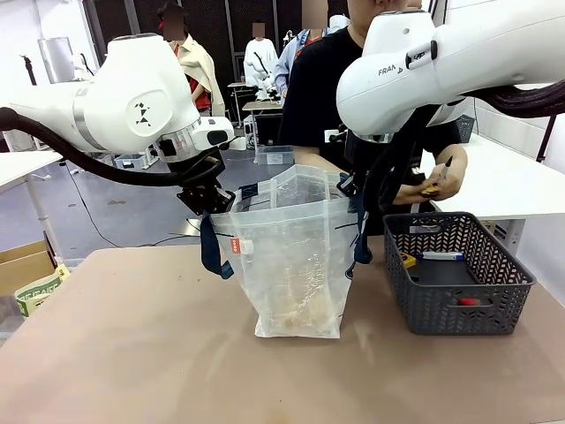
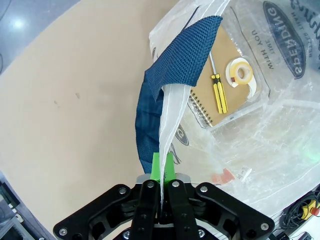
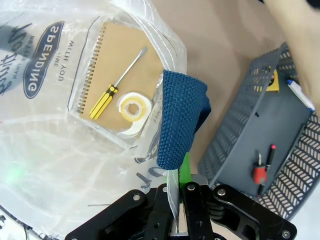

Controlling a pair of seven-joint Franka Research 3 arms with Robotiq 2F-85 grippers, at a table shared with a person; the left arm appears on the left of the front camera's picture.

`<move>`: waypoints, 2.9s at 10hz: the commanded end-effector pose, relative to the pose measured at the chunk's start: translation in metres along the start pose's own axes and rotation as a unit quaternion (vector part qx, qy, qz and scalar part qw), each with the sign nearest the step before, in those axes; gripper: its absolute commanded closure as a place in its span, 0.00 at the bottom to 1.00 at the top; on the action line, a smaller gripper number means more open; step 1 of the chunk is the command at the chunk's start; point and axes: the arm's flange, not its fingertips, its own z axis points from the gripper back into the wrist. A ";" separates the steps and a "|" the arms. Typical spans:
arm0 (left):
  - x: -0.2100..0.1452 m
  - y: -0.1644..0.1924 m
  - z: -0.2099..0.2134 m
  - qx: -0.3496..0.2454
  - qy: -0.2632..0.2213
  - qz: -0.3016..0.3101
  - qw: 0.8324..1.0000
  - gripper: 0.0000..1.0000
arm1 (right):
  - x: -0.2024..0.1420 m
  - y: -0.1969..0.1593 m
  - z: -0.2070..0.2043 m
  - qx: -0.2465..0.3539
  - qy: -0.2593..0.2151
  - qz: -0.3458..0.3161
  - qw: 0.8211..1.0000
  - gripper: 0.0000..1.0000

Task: Transfer purchased items from the store into the shopping bag.
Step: Move the Reusable shopping bag to the right side of the table.

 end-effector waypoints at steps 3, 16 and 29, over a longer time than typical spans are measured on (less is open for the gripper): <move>0.000 0.001 0.000 0.002 -0.002 0.007 1.000 1.00 | 0.000 -0.001 0.000 0.000 0.000 -0.001 1.000 1.00; 0.000 0.001 0.000 0.002 -0.002 0.007 1.000 1.00 | 0.000 -0.001 0.000 0.000 0.000 -0.001 1.000 1.00; 0.000 0.001 0.000 0.002 -0.002 0.007 1.000 1.00 | 0.000 -0.001 0.000 0.000 0.000 -0.001 1.000 1.00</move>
